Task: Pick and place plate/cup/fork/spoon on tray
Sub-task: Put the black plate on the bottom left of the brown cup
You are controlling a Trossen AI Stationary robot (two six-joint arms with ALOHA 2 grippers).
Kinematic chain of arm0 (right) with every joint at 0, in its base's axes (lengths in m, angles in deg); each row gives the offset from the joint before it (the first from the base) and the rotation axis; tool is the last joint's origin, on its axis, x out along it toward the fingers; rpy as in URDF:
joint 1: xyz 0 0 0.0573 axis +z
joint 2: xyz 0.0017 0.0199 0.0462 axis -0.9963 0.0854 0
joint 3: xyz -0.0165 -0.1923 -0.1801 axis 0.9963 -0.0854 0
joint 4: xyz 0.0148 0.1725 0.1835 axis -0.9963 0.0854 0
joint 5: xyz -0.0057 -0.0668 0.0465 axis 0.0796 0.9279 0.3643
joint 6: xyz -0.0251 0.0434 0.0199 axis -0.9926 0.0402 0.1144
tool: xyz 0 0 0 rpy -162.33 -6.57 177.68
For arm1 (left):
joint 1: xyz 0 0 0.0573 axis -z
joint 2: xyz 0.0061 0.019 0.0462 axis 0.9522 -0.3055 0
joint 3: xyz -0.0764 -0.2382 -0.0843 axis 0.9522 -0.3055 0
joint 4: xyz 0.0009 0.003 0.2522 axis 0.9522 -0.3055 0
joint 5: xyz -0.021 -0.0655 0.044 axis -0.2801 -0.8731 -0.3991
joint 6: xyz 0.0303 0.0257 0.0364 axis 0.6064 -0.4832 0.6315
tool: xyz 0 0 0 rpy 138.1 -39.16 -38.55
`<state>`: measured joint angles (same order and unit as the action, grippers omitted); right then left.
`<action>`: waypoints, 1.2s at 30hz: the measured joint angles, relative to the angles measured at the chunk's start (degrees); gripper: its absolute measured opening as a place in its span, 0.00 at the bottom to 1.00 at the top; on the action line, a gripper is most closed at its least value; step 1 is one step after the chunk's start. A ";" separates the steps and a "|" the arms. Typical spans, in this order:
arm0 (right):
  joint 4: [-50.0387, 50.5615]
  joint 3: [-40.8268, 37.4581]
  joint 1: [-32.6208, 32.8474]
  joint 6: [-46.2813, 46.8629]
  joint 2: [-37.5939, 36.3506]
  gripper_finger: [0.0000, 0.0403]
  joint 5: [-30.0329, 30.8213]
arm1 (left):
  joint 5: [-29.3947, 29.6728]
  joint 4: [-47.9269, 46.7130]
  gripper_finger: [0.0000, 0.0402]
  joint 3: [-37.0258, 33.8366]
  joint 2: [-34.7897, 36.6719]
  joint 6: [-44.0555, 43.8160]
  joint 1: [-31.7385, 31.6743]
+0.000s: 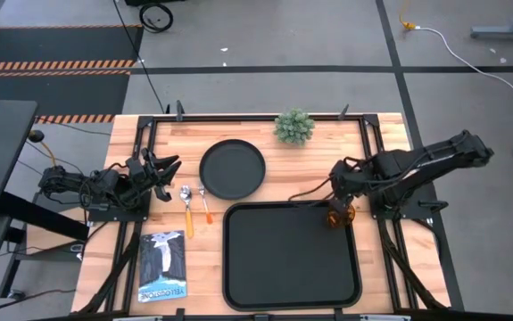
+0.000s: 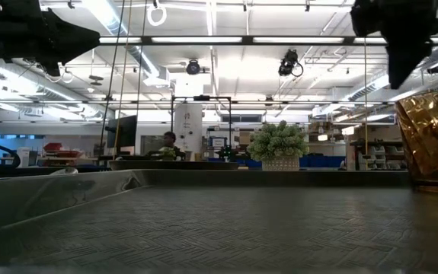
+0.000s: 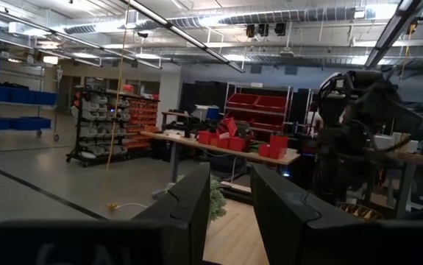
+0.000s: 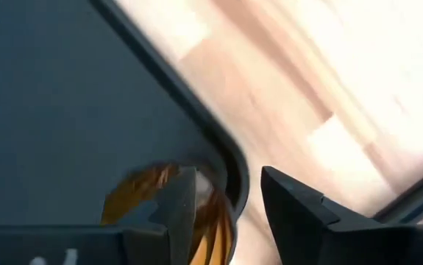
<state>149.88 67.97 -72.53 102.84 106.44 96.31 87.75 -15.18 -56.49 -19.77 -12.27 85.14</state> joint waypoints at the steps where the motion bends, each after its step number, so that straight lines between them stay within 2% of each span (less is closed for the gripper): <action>1: -0.79 0.02 -0.96 -0.97 -0.01 0.40 0.41 | 0.01 -0.01 0.27 -0.01 0.00 -0.30 0.00; 7: -9.83 0.04 -7.24 -8.96 2.35 0.40 0.28 | 0.00 -0.98 0.27 0.00 -0.02 -1.24 0.00; 17: -27.05 0.06 -17.52 -25.72 11.42 0.40 -2.48 | 0.00 -1.80 0.27 0.00 -0.02 -1.35 0.00; 24: -34.62 0.06 -23.49 -29.95 16.82 0.40 -7.36 | 0.02 -2.63 0.27 -0.02 -0.73 -6.85 0.00; 30: -41.07 0.06 -26.36 -31.22 20.68 0.40 -10.79 | 1.95 -3.03 0.26 0.00 -7.39 -13.83 -0.20; 36: -47.11 0.06 -27.84 -32.93 23.49 0.40 -14.14 | 2.14 -3.04 0.22 0.00 -15.60 -21.33 -4.26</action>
<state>102.78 68.04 -100.37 69.91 129.94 82.17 89.89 -18.21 -56.49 -35.37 -33.59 80.88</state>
